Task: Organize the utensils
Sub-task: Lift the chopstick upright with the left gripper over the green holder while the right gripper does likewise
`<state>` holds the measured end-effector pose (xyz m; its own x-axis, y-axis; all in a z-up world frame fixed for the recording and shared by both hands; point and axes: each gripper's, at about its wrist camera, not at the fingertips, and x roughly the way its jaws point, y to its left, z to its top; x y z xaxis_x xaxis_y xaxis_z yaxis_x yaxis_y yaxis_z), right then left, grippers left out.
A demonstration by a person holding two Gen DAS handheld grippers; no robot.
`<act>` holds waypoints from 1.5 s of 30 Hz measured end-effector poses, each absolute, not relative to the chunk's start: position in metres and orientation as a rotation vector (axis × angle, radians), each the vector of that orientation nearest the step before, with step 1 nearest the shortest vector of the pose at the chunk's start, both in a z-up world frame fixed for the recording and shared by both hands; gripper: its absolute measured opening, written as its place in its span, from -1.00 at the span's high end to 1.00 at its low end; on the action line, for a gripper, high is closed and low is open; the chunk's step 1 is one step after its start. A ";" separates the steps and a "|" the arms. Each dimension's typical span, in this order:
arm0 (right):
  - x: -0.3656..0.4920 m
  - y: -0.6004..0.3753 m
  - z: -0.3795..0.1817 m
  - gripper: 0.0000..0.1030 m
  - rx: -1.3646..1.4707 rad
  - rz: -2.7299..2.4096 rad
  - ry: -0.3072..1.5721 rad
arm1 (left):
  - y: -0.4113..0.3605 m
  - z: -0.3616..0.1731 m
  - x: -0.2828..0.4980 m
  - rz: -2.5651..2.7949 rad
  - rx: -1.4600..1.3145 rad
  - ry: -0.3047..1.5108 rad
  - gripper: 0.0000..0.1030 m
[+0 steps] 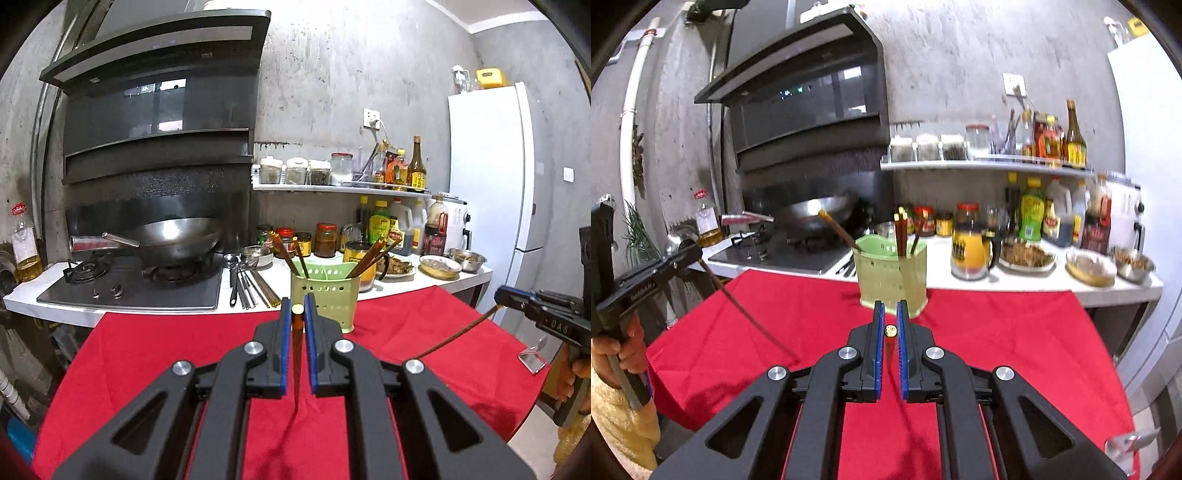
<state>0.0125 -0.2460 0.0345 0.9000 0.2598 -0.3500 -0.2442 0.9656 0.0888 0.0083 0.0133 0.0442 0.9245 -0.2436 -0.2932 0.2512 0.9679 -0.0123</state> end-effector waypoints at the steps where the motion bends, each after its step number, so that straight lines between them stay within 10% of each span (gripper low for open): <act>1: 0.014 -0.245 0.038 0.86 0.036 0.260 0.360 | 0.013 0.045 0.009 -0.256 0.025 0.296 0.86; 45: 0.085 -0.227 -0.015 0.87 0.027 0.274 0.552 | 0.009 0.004 0.048 -0.298 0.021 0.491 0.90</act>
